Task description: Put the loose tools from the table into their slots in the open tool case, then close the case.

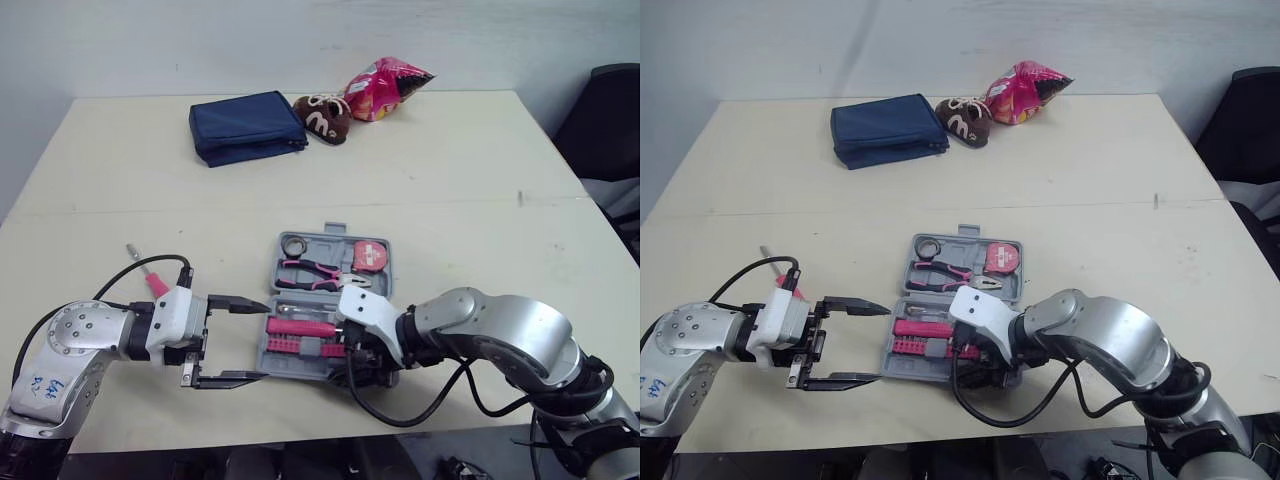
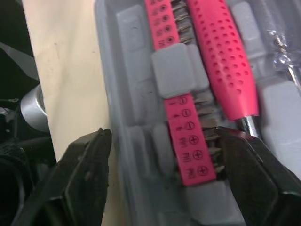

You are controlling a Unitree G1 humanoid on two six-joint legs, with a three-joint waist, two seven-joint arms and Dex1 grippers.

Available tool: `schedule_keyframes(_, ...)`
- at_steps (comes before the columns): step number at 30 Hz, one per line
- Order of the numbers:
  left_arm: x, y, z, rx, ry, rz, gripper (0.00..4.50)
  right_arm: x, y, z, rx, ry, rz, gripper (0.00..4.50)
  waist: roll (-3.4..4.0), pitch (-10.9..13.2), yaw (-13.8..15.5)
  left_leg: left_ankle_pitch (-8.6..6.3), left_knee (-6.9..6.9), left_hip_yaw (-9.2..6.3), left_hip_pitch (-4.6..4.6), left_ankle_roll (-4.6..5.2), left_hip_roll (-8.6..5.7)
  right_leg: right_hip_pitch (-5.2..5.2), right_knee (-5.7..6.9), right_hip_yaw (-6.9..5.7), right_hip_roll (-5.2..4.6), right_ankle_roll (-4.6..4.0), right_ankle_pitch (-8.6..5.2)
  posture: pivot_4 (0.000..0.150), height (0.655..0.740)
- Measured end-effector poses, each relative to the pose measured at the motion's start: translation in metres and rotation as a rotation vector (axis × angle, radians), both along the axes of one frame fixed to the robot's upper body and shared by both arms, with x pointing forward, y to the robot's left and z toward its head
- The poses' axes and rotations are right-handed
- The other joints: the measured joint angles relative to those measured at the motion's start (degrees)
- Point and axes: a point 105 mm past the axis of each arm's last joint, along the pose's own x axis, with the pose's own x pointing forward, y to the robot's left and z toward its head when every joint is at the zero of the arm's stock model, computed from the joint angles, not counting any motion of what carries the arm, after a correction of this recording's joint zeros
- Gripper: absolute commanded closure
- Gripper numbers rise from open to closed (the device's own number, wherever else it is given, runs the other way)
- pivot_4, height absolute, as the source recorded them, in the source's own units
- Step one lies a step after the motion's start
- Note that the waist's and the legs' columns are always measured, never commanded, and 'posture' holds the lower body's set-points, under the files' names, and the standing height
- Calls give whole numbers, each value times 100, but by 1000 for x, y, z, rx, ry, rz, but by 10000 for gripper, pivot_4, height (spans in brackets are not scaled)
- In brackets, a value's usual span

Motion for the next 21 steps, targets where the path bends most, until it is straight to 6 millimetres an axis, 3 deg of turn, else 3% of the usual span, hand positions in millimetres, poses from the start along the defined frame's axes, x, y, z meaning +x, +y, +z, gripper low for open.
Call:
schedule_keyframes(5, -2, 5, -4, 8, 28, 22, 0, 2, -31, 20, -8, -5, -34, 10733, 2, 3, 65, -2, -11, -5, -5, 3, 1, -3, -14, -3, 0, -1, 0, 1500, 7400)
schedule_keyframes(10, -2, 4, -3, 6, 19, 25, 0, -6, -35, 27, 105, -10, 28, 10733, -1, 3, 74, -2, -23, -7, -6, 3, -1, -2, -24, -4, 2, -1, -1, 1500, 7400)
schedule_keyframes(13, 1, 2, 0, 4, 2, 20, 0, -12, -29, 28, 286, -29, 95, 17126, -5, 3, 79, -2, -25, -9, -6, 2, -2, 3, -30, -7, 4, 0, -1, 1500, 7400)
schedule_keyframes(18, 4, 1, 3, -1, -13, 19, 0, -11, -30, 19, 468, -133, 143, 43666, -7, 6, 61, -2, -13, -5, -4, 3, -5, 5, -24, -3, 4, 7, 3, 1500, 7400)
schedule_keyframes(21, 5, 2, 3, 5, -21, 20, 0, -2, -33, -2, 484, -228, 135, 44403, -9, 7, 75, 0, -1, -7, 0, 3, -3, 11, -16, -5, 8, 7, 4, 1500, 7400)
